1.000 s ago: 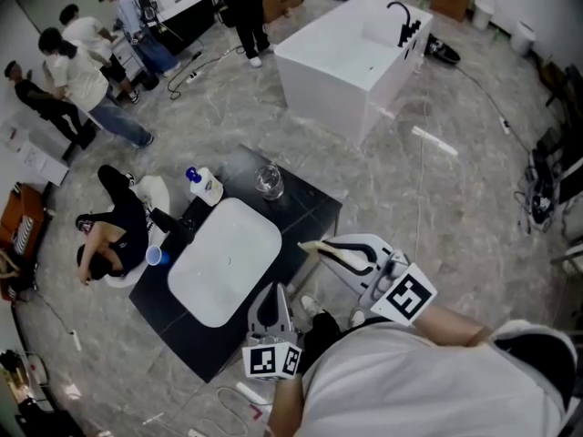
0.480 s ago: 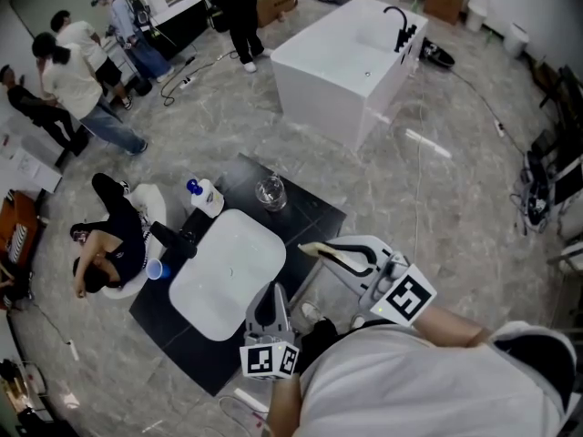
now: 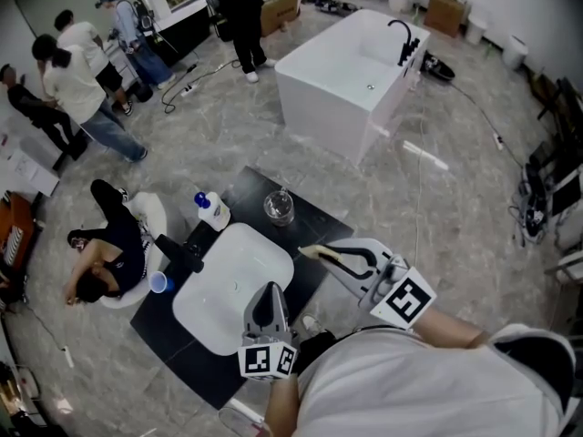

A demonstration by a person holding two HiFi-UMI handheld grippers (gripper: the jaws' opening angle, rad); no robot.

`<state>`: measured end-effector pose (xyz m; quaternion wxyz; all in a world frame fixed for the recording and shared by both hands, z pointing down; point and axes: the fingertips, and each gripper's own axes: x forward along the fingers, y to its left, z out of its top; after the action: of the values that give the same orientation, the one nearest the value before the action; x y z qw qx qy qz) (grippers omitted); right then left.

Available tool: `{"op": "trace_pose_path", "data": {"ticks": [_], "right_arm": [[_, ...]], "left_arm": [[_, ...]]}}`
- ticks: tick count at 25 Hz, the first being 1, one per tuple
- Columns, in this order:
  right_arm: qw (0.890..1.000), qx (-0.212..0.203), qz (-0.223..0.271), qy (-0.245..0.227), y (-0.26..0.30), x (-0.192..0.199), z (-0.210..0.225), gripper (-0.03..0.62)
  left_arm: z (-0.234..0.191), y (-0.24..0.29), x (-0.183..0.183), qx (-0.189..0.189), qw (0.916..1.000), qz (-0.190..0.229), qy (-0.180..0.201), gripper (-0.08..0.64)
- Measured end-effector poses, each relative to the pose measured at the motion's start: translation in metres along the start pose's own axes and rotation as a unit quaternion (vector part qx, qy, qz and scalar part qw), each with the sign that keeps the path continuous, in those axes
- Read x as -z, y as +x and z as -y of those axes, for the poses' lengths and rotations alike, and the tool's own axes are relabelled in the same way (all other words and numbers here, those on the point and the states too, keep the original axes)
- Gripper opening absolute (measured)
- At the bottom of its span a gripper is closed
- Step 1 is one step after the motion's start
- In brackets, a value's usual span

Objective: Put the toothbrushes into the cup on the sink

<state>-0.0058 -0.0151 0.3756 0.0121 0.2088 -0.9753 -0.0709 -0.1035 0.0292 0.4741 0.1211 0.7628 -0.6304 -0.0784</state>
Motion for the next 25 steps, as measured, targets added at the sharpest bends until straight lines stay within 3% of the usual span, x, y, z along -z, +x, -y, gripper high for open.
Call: {"op": "trace_pose_path", "data": {"ticks": [13,25], "right_arm": [[0.999,0.023,-0.031,-0.014,0.032,0.003,0.011,0.061],[0.997,0.053,-0.038,-0.047,0.061,-0.003,0.022,0.061]], "left_arm": [[-0.034,0.036,-0.005,0.032,0.9988,0.008,-0.036,0.003],[-0.076,0.041,-0.011,0.036,0.9985,0.022,-0.036,0.003]]}}
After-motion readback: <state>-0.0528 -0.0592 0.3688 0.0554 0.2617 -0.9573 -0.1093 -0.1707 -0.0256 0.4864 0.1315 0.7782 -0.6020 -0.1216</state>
